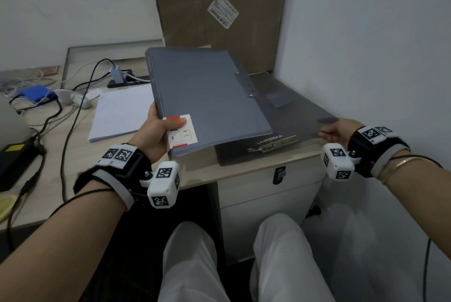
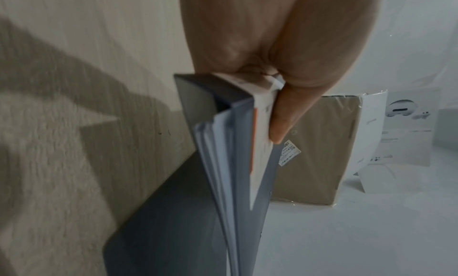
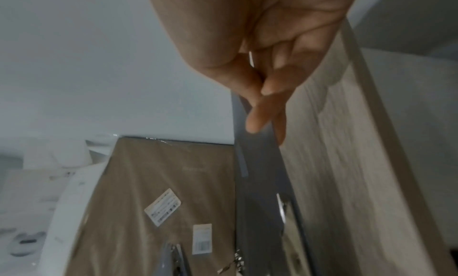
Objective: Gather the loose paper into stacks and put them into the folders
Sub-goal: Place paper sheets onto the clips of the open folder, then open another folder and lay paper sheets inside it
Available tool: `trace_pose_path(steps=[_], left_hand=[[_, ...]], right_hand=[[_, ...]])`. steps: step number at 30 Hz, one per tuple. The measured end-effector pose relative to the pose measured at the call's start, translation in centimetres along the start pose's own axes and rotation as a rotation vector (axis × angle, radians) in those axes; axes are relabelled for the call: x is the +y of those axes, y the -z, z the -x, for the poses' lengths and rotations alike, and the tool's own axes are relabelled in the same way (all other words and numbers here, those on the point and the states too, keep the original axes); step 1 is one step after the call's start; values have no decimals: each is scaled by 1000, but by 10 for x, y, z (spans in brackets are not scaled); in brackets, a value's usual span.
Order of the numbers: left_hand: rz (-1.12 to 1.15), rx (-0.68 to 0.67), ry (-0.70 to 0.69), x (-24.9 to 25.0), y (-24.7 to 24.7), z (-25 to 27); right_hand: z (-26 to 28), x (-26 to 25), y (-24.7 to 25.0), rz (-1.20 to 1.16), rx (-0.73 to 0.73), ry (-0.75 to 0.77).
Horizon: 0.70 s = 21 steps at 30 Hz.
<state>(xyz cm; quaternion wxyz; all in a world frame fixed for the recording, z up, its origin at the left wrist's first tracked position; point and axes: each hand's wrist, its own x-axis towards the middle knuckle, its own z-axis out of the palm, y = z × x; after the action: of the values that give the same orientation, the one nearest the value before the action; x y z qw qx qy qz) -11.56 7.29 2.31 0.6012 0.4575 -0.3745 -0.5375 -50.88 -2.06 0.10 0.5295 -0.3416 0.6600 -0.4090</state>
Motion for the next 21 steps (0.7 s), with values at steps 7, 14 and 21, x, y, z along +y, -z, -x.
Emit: trace_pose_path(steps=[7,14,21], left_hand=[[17,4,-55,15,4,10],[20,-17,-88,24,1,21],[16,-41,-75,16,-3,23]], right_hand=[[26,13,-13,-252,-27,72],[36,25,-18,-341,-10,76],[41,30,-15,-252,-132,53]])
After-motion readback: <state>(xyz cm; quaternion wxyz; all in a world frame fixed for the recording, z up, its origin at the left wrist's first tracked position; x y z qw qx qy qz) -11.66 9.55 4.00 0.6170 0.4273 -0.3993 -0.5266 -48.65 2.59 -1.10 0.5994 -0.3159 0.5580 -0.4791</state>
